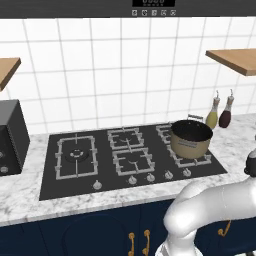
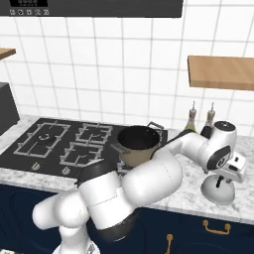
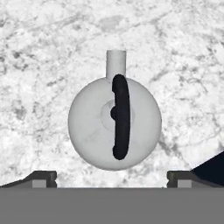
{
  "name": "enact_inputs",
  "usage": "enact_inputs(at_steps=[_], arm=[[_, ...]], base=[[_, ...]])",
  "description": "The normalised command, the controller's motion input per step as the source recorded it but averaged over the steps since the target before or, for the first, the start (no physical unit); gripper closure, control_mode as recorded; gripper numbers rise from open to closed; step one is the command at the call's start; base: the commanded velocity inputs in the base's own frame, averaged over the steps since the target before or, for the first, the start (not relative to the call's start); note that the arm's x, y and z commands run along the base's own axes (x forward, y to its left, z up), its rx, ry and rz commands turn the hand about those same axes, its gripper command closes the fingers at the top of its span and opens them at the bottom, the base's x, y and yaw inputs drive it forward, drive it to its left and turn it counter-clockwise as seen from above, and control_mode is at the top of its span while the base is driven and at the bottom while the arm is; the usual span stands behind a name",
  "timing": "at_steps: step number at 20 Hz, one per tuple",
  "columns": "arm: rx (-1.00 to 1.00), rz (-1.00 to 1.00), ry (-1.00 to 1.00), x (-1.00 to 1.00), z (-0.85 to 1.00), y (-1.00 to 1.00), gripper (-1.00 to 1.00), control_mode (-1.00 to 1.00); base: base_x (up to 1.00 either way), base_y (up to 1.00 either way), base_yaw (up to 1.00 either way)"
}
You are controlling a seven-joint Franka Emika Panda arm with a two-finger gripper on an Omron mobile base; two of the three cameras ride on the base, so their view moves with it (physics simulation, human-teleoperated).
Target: Pick the kettle from the counter and place it on a stove burner. Then turn the burner on.
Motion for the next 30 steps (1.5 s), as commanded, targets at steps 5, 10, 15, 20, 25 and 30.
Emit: enact_inputs(at_steps=[5,10,15,20,25,30], arm=[[0.0,0.0,0.0,0.09,-0.31,-0.18,-1.0,-1.0],[0.0,0.01,0.0,0.02,-0.39,-0.17,-1.0,-1.0],[0.0,0.0,-0.01,0.15,-0.09,-0.01,1.0,-1.0],[0.0,0.0,-0.02,0.08,-0.01,0.0,1.0,-1.0],[0.0,0.0,-0.15,0.0,0.01,0.0,1.0,-1.0],[0.0,0.0,-0.36,-0.19,0.33,0.23,1.0,-1.0]], base=[[0.0,0.0,0.0],[0.0,0.0,0.0],[0.0,0.0,0.0],[0.0,0.0,0.0],[0.0,0.0,0.0],[0.0,0.0,0.0]])
